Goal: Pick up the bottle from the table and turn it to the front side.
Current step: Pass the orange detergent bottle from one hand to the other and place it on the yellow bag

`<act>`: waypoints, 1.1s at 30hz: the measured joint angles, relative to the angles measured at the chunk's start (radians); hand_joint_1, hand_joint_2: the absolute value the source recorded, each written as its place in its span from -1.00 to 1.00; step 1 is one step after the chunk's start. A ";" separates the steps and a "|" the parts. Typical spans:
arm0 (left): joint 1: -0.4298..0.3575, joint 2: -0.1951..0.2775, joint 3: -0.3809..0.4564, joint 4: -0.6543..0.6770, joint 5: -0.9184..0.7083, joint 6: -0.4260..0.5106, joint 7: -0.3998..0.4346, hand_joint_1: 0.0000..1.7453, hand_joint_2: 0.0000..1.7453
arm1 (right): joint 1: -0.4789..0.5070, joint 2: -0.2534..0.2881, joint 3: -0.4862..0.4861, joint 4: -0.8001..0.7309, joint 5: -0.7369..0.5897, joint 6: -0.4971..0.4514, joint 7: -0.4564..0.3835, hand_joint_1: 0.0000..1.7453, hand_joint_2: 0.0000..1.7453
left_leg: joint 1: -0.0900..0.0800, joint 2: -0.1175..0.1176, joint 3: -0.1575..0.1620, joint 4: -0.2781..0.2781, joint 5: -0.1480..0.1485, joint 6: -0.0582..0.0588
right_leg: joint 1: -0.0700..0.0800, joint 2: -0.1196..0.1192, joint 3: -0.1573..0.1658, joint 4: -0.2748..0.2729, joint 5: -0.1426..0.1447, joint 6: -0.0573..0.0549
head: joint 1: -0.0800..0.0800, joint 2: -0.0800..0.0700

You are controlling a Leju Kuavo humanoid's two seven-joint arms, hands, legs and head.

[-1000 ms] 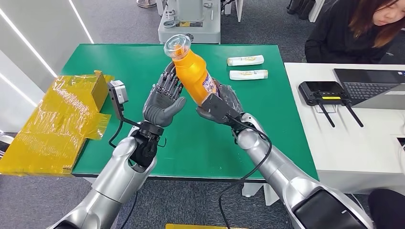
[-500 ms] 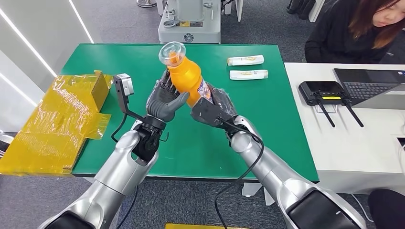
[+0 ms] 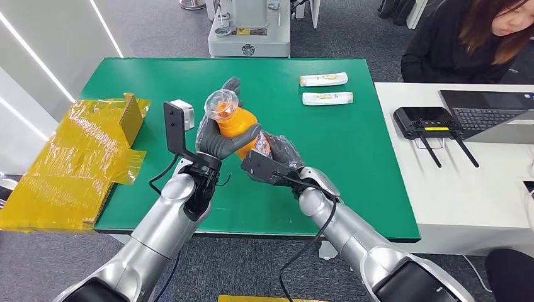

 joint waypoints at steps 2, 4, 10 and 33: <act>0.000 -0.002 0.000 0.001 -0.012 0.001 0.004 -1.00 1.00 | 0.000 0.000 0.000 0.000 0.011 0.011 0.017 1.00 1.00 | 0.000 0.000 0.000 0.000 0.000 0.000 | 0.000 0.000 0.000 0.000 0.000 0.000 | 0.000 0.000; 0.000 -0.004 0.000 0.001 -0.026 0.001 0.012 -1.00 1.00 | 0.000 0.000 -0.001 0.000 0.024 0.025 0.034 1.00 1.00 | 0.000 0.000 0.000 0.000 0.000 0.000 | 0.000 0.000 0.000 0.000 0.000 0.000 | 0.000 0.000; 0.000 -0.008 0.000 0.001 -0.040 0.004 0.035 0.95 1.00 | 0.006 -0.001 -0.013 -0.009 0.057 0.045 0.056 1.00 1.00 | 0.000 0.001 0.000 0.000 0.000 0.000 | 0.000 0.001 -0.001 0.000 0.000 0.000 | 0.000 0.000; -0.007 0.000 0.000 0.001 0.124 -0.091 0.083 1.00 1.00 | 0.015 -0.006 -0.039 -0.010 0.049 0.029 0.042 1.00 1.00 | 0.000 0.001 0.000 0.000 0.000 0.000 | 0.000 0.001 -0.001 0.000 0.000 0.000 | 0.000 0.000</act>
